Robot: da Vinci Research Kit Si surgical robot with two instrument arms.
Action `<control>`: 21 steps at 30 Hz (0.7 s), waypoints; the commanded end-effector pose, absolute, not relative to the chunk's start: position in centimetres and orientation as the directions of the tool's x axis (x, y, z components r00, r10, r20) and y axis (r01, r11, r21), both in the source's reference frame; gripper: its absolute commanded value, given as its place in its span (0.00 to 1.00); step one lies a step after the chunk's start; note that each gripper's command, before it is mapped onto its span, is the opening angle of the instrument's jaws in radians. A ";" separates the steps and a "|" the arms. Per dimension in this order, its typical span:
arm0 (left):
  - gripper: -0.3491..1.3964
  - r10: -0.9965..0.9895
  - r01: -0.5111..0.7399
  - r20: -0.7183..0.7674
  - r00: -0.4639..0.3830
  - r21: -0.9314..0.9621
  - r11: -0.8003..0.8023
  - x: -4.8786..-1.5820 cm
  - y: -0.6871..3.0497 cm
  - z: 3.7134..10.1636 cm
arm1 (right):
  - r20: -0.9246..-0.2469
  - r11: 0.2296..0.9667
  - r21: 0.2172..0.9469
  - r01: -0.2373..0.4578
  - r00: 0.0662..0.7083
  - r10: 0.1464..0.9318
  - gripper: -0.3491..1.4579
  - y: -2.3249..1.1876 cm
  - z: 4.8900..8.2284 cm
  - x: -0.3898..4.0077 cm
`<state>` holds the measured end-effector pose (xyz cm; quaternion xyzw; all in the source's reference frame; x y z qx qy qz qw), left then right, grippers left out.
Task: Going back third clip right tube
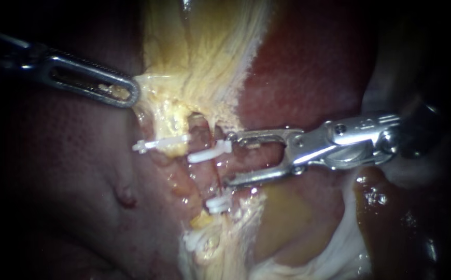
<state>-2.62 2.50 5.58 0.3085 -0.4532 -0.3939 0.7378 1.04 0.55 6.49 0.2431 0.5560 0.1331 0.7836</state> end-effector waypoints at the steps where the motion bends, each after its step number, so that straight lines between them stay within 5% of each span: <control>1: 0.00 -0.861 0.301 0.426 0.279 0.812 0.499 -2.61 2.50 5.58 | -0.811 0.850 0.522 0.064 0.346 0.472 0.47 0.56 6.46 1.00; 21: 0.00 -0.861 0.305 0.427 0.277 0.810 0.501 -2.66 2.47 5.61 | -0.837 0.880 0.471 0.060 0.345 0.425 0.47 0.69 6.03 0.38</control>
